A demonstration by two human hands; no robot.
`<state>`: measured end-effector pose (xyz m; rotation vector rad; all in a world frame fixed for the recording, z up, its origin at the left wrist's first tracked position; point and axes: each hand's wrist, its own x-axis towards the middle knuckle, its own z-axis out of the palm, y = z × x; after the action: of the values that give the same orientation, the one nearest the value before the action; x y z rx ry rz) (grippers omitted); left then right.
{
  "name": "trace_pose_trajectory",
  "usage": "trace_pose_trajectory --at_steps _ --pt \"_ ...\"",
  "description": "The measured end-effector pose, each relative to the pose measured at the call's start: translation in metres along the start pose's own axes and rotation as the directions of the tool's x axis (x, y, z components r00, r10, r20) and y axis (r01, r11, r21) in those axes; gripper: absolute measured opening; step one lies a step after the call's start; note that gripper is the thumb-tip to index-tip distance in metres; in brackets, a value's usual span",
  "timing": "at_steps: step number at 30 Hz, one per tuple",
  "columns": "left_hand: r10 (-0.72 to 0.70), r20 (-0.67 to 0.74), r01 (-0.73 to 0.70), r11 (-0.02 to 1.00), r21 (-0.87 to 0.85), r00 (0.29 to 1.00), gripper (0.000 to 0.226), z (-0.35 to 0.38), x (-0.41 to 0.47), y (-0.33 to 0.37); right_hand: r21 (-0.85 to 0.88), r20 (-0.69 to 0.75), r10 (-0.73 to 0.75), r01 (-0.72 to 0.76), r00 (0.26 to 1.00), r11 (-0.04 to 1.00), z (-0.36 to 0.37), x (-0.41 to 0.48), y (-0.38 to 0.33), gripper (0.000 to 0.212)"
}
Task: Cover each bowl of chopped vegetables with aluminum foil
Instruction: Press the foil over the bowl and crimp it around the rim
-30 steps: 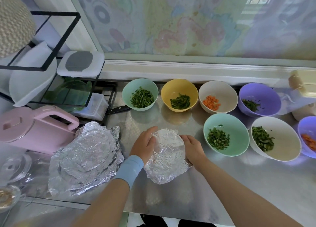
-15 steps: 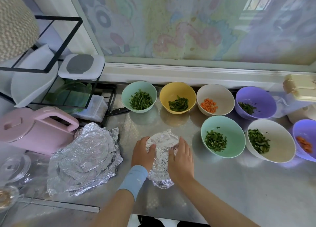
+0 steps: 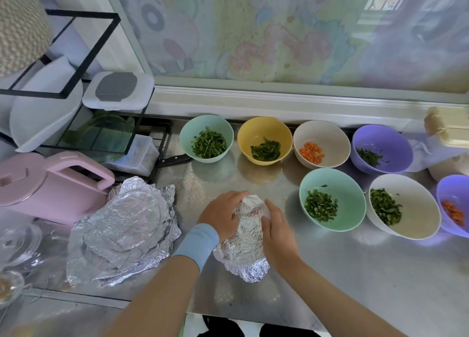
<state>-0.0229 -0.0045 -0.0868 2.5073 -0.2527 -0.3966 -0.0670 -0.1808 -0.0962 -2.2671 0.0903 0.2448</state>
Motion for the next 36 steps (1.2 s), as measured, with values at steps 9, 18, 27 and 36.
trace_pose_trajectory --at_steps 9,18,27,36 --pt "-0.275 -0.11 0.233 0.928 -0.292 0.955 0.032 0.014 -0.006 -0.001 0.31 0.148 0.033 -0.078 0.988 0.948 -0.009 0.02 0.007 0.037" --pt "-0.407 -0.254 0.296 0.876 -0.38 0.877 0.036 0.028 -0.02 0.006 -0.169 -0.029 -0.015 0.01 0.999 0.985 0.006 -0.017 -0.011 0.057" --pt "-0.451 -0.222 0.334 0.846 -0.416 0.865 0.037 0.032 -0.029 0.01 0.25 0.007 0.066 -0.066 0.998 0.966 -0.002 -0.002 0.003 0.044" --pt "-0.176 -0.235 0.155 0.982 -0.107 0.956 0.048 0.009 -0.009 0.006 -0.344 -0.136 -0.159 0.103 0.978 0.933 -0.008 -0.004 0.002 0.054"
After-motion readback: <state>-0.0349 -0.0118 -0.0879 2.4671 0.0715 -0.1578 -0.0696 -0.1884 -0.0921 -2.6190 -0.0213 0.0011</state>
